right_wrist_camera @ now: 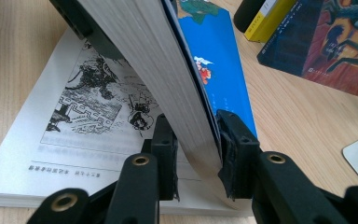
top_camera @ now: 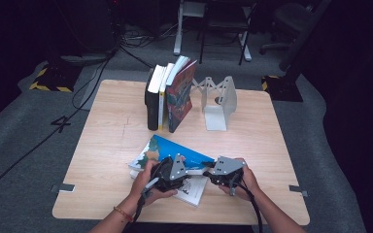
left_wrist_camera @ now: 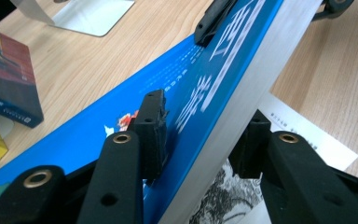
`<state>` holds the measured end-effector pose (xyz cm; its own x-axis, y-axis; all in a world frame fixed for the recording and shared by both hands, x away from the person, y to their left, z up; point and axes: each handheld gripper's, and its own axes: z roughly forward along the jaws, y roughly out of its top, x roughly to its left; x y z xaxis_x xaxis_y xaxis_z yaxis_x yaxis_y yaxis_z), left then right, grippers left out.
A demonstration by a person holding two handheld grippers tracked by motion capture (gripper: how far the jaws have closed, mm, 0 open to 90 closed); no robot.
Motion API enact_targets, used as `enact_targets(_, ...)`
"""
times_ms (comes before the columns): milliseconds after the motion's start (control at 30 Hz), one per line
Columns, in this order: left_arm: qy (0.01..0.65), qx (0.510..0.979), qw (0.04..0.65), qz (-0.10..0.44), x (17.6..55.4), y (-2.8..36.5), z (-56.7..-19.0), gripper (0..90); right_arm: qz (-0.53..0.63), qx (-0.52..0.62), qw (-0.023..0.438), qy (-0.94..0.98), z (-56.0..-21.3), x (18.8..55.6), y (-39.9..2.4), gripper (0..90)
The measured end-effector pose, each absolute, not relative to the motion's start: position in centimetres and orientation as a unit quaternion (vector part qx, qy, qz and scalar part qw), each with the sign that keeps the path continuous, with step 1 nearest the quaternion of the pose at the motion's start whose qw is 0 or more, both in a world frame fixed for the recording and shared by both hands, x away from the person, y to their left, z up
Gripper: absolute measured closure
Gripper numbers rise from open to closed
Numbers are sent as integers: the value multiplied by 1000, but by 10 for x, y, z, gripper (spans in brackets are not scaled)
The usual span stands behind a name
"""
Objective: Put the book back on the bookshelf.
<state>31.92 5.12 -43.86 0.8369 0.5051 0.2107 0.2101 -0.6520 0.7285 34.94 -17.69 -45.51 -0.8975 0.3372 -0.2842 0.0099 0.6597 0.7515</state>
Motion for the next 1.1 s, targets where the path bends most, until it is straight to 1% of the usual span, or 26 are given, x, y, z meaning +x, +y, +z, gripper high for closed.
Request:
enact_targets(133, 209, 887, 352, 216, 319, 48, -440, 595, 397, 96, 207, 889, -456, 349, -175, 697)
enact_targets(233, 196, 887, 361, 212, 318, 50, -442, 663, 401, 98, 205, 888, -456, 350, -176, 681)
enact_targets(300, 195, 886, 370, 202, 319, 53, -445, 689, 404, 100, 204, 886, -456, 350, -176, 642)
enact_targets(367, 194, 885, 375, 193, 320, 55, -447, 710, 415, 107, 198, 881, -455, 350, -177, 573)
enact_targets(400, 197, 884, 380, 186, 322, 57, -448, 723, 418, 110, 199, 880, -454, 351, -178, 561)
enact_targets(467, 205, 881, 389, 175, 324, 60, -448, 735, 423, 119, 201, 875, -451, 351, -183, 503)
enact_targets(567, 209, 877, 399, 167, 326, 62, -449, 744, 419, 128, 205, 875, -449, 352, -195, 467)
enact_targets(800, 221, 866, 422, 154, 330, 67, -448, 755, 432, 183, 198, 860, -450, 361, -232, 461)
enact_targets(867, 226, 862, 428, 151, 330, 69, -446, 758, 434, 202, 191, 857, -453, 367, -240, 461)
enact_targets(967, 232, 853, 446, 143, 332, 75, -444, 761, 423, 217, 189, 859, -459, 373, -245, 458)
enact_targets(1100, 239, 843, 464, 132, 334, 81, -442, 762, 410, 225, 173, 867, -470, 378, -242, 453)
